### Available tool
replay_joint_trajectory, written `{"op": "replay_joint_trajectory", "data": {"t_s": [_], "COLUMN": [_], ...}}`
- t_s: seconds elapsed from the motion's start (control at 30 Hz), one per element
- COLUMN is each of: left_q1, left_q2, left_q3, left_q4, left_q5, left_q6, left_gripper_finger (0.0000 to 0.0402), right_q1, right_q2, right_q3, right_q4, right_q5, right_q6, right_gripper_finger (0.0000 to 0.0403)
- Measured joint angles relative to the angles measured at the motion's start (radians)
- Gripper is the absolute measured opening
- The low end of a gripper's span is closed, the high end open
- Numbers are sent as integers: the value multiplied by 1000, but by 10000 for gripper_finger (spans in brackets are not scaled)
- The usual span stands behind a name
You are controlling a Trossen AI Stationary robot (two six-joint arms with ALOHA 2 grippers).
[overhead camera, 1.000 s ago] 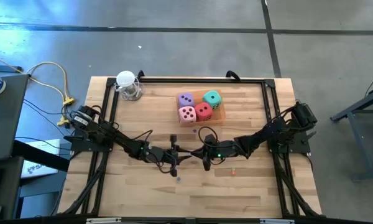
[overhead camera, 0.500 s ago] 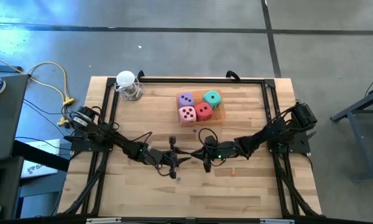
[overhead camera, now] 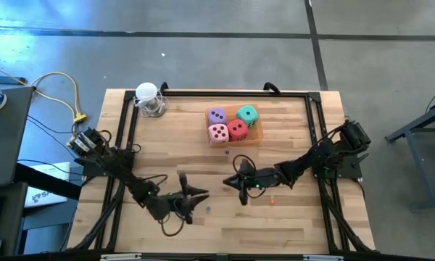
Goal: Pick & Place Dice
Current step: Put the small light blue dice into the orange container
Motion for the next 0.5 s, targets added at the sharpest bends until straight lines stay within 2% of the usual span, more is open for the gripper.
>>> {"op": "replay_joint_trajectory", "data": {"t_s": [0.1,0.23,0.33,0.5], "left_q1": [14,74,132,213], "left_q2": [0,0,0,0], "left_q3": [0,-1,-1,-1], "left_q4": [-116,-232,-256,-279], "left_q5": [22,151,286,479], "left_q6": [-169,-384,-445,-450], "left_gripper_finger": [74,74,74,74], "right_q1": [9,24,34,48], "right_q2": [0,0,0,0], "right_q3": [0,0,0,0], "right_q4": [9,11,13,15], "right_q5": [-2,17,29,29], "right_q6": [-28,-62,-99,-157], "right_gripper_finger": [16,66,115,187]}}
